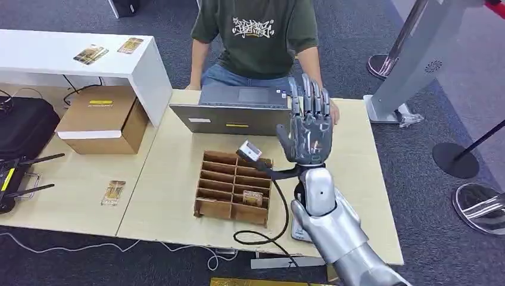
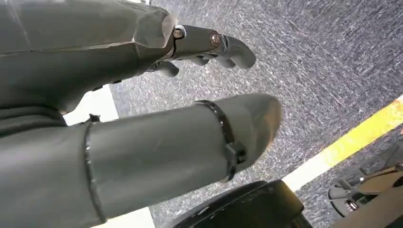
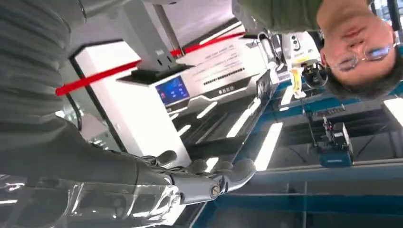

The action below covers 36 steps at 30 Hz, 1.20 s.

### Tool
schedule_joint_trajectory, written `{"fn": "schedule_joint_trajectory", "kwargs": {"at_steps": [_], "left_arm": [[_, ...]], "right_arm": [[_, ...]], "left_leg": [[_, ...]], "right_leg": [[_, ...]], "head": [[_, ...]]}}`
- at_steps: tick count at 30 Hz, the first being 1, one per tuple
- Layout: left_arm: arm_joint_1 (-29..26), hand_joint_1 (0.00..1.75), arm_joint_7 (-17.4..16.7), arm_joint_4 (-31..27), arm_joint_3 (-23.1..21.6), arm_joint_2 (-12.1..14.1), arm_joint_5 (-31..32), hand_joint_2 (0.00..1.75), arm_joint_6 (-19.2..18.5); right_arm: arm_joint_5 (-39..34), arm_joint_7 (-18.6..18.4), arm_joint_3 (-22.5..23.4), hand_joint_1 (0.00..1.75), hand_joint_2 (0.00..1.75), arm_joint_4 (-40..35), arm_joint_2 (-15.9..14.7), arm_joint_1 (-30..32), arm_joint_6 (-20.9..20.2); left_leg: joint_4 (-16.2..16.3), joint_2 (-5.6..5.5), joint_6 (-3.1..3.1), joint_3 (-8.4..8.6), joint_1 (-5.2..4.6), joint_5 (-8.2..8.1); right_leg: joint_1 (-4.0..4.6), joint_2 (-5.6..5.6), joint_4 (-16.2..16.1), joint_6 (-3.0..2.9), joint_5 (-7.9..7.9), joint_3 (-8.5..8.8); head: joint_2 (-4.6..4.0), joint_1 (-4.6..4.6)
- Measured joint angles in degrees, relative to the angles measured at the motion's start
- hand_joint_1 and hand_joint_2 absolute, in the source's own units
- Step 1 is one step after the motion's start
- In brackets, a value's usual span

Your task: Pass the card to the sensor for recognition and then transmit it.

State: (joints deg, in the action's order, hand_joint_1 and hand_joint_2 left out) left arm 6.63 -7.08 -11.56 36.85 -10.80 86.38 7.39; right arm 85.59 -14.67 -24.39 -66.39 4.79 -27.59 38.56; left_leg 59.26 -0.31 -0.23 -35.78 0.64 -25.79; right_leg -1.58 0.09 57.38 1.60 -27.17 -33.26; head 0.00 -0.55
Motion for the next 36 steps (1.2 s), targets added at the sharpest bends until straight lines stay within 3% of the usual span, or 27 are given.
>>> {"fn": "schedule_joint_trajectory", "kwargs": {"at_steps": [13,17,22,26,33,36], "left_arm": [[-1.26,0.00,1.29,0.00,1.59,0.15,-1.68,0.00,0.70],[-1.50,0.00,1.33,0.00,2.31,0.02,-2.25,0.00,1.07],[-1.69,0.00,1.40,0.00,2.97,-0.13,-3.24,0.00,1.86],[-1.77,0.00,1.44,0.00,3.43,-0.31,-3.28,0.00,1.99],[-1.76,0.00,1.66,0.00,3.82,-0.66,-3.91,0.00,1.82],[-1.75,0.00,1.73,0.00,3.91,-0.83,-4.02,0.00,1.81]], "right_arm": [[0.00,2.60,2.86,0.00,1.75,-19.85,-1.16,22.34,-0.26],[0.00,2.86,3.04,0.00,1.75,-23.24,-1.29,26.71,-1.17],[0.02,0.53,3.15,0.00,1.75,-27.46,-1.68,30.67,-8.30],[0.02,-1.47,2.36,0.00,1.75,-29.74,-2.45,32.19,-10.19],[0.02,-5.29,-3.92,0.00,1.75,-32.78,-4.30,32.60,-19.74],[0.02,-6.34,-7.06,0.00,1.75,-33.65,-5.22,32.57,-21.07]], "left_leg": [[-0.01,-0.01,0.04,-0.01,0.00,-0.13],[-0.01,0.02,0.00,0.01,0.00,-0.23],[-0.02,0.01,0.00,0.00,0.00,-0.22],[-0.02,0.03,0.01,0.01,0.00,-0.22],[-0.02,0.03,0.00,0.01,0.01,-0.22],[-0.02,0.03,0.00,0.01,0.01,-0.22]], "right_leg": [[0.00,-0.02,-0.01,0.04,-0.12,0.03],[0.00,0.01,-0.01,0.03,-0.15,0.01],[0.00,0.00,-0.01,0.03,-0.15,0.03],[-0.01,0.02,-0.01,0.03,-0.15,0.03],[0.00,0.01,-0.01,0.02,-0.15,0.03],[0.00,0.01,-0.01,0.02,-0.15,0.03]], "head": [[0.00,-0.02],[0.00,0.00],[0.00,-0.02],[0.00,0.00],[0.00,-0.02],[0.00,0.00]]}}
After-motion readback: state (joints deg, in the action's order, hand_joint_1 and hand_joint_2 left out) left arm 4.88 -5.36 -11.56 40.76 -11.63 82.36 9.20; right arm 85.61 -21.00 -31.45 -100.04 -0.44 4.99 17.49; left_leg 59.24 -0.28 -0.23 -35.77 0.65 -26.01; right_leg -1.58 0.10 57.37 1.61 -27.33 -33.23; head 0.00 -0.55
